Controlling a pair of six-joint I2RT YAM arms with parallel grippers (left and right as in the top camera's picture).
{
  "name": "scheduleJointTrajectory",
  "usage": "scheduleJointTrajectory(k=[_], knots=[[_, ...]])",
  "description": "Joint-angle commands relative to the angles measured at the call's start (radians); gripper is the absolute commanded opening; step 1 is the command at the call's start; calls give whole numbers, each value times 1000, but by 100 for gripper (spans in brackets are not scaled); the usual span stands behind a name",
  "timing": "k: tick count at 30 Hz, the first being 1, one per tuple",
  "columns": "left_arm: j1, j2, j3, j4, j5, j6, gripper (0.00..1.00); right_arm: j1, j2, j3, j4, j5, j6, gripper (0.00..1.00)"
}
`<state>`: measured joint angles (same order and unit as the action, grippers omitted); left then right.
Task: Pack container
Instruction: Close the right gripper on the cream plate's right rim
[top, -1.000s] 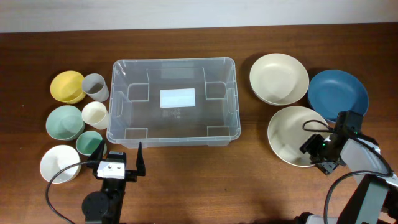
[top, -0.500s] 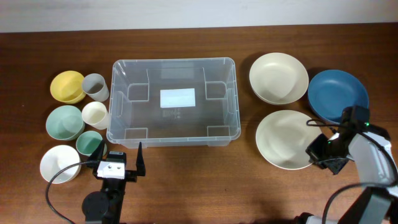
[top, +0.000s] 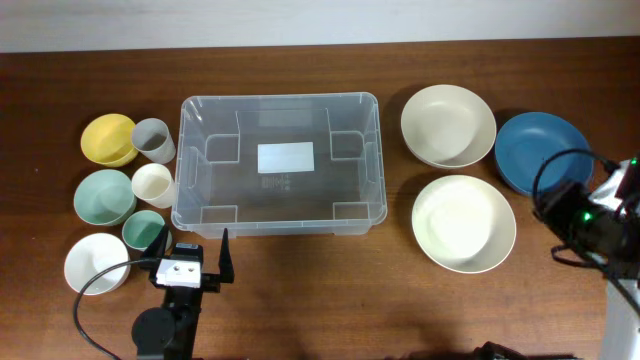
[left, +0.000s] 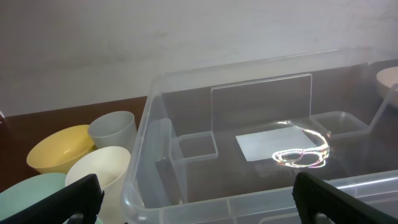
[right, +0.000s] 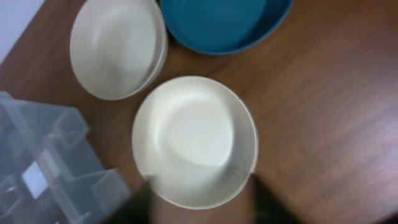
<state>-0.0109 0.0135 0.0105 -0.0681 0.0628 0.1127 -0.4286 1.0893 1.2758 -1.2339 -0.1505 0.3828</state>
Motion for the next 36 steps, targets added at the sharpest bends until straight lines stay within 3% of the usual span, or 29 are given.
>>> scheduleJointTrajectory(k=[1, 7, 10, 27, 32, 36], knots=[[5, -8, -2, -9, -7, 13, 100, -4, 38, -117, -3, 39, -4, 71], [5, -8, -2, -9, -7, 13, 100, -4, 128, -428, 227, -97, -1, 71], [5, -8, -2, -9, -7, 13, 100, -4, 166, -487, 310, -103, -2, 74], [5, -8, -2, -9, -7, 13, 100, -3, 464, -498, 476, -101, -1, 77], [5, -8, -2, -9, -7, 13, 100, -3, 468, -500, 497, -98, -2, 66], [5, -8, -2, -9, -7, 13, 100, -3, 472, -512, 517, -93, -2, 64]])
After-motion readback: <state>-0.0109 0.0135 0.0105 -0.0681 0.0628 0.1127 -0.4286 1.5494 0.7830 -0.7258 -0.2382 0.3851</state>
